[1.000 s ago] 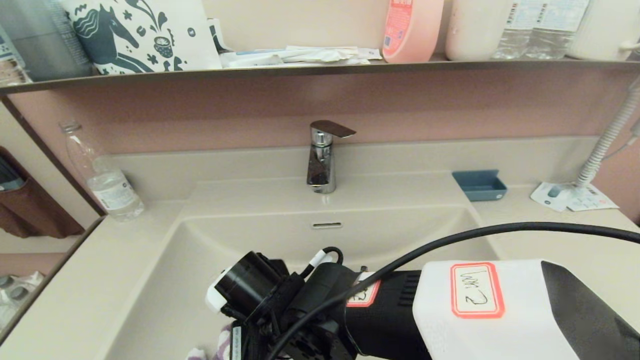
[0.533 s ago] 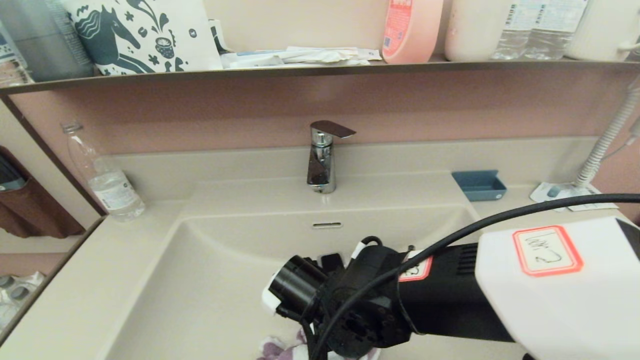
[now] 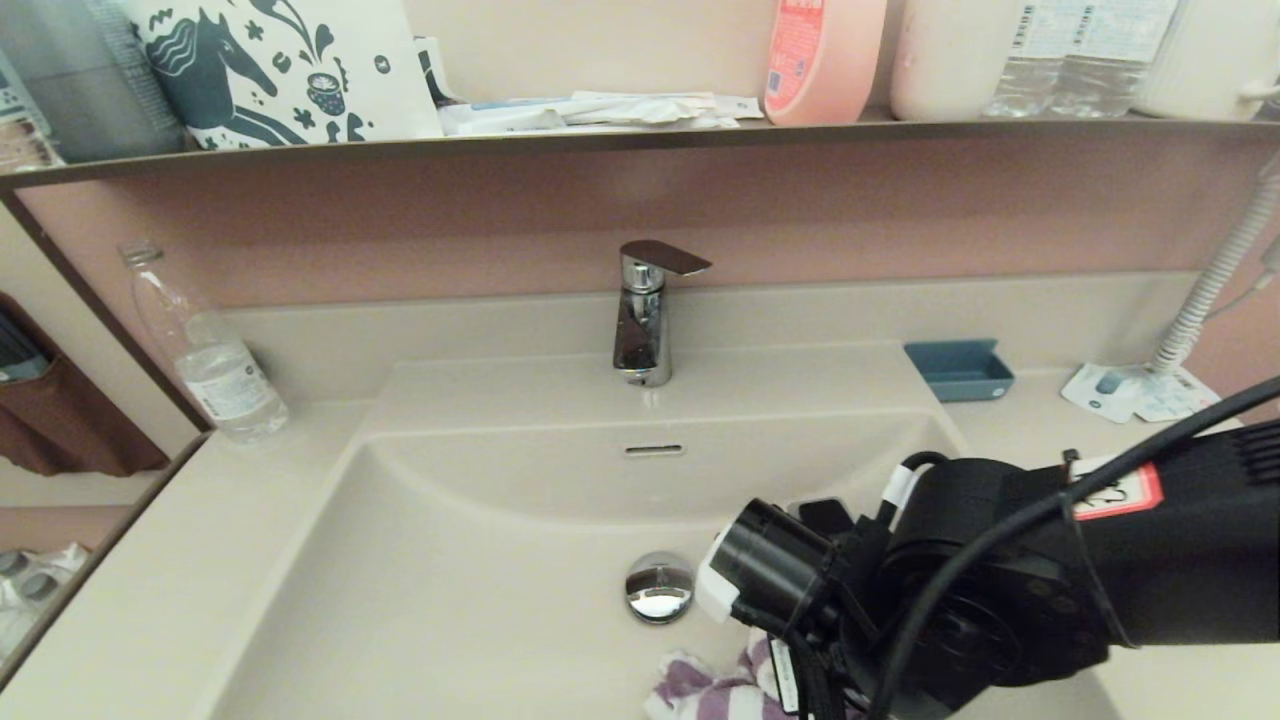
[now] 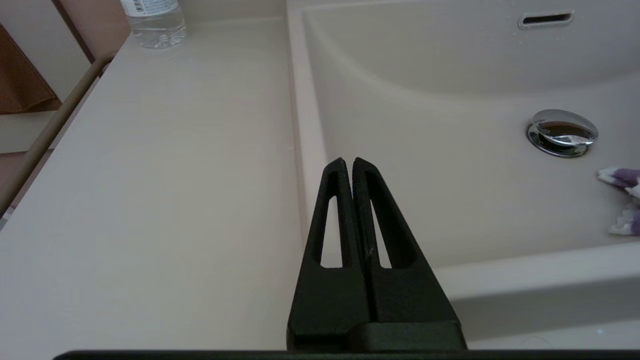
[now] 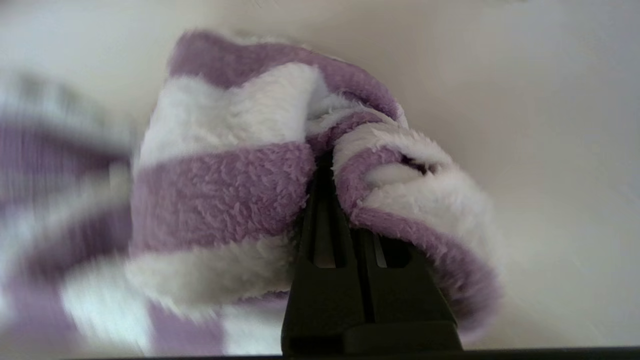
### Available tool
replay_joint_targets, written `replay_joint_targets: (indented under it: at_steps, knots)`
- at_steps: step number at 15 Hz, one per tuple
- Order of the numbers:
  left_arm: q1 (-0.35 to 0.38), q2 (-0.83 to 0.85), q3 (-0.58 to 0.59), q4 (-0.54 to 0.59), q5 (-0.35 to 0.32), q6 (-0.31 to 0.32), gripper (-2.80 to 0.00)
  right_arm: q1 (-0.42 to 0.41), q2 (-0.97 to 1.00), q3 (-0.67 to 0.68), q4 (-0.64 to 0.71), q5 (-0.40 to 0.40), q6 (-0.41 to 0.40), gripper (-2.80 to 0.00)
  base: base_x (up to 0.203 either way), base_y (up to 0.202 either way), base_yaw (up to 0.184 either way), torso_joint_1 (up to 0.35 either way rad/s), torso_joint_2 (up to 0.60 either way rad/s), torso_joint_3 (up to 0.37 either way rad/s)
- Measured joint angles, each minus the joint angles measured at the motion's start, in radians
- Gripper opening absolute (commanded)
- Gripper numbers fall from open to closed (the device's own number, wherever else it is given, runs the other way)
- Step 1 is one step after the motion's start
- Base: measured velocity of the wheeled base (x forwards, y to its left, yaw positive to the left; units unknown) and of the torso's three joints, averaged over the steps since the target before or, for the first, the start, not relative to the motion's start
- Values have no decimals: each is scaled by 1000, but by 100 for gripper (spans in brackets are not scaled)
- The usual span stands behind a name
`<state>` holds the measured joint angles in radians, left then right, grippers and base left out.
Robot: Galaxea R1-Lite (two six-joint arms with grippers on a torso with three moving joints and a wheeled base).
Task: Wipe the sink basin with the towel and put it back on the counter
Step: Wipe the sink
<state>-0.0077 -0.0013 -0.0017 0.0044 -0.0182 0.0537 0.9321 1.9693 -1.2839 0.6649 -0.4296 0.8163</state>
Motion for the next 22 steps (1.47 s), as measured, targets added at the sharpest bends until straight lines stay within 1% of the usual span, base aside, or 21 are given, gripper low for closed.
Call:
replay_joint_targets:
  at_steps: [3,5,7,9,11,12,14,18,20,22]
  knots:
    - [0,0,0,0,0,0,-280,8,-117,93,3,-33,16,-280,0,0,0,0,0,0]
    - [0,0,0,0,0,0,-280,-9,-208,127,2,-53,1,-280,0,0,0,0,0,0]
    - [0,0,0,0,0,0,-280,-16,-266,140,-27,-50,-31,-280,0,0,0,0,0,0]
    - [0,0,0,0,0,0,-280,2,-279,144,-124,-32,-59,-280,0,0,0,0,0,0]
    - [0,0,0,0,0,0,-280,39,-244,144,-283,-25,-106,-280,0,0,0,0,0,0]
    - [0,0,0,0,0,0,-280,59,-216,143,-372,-24,-143,-280,0,0,0,0,0,0]
    - [0,0,0,0,0,0,-280,98,-146,137,-571,-21,-261,-280,0,0,0,0,0,0]
    - [0,0,0,0,0,0,-280,122,51,83,-957,-24,-516,-280,0,0,0,0,0,0]
    - [0,0,0,0,0,0,-280,123,174,-7,-1140,-21,-636,-280,0,0,0,0,0,0]
    - [0,0,0,0,0,0,-280,117,283,-141,-1292,-17,-735,-280,0,0,0,0,0,0]
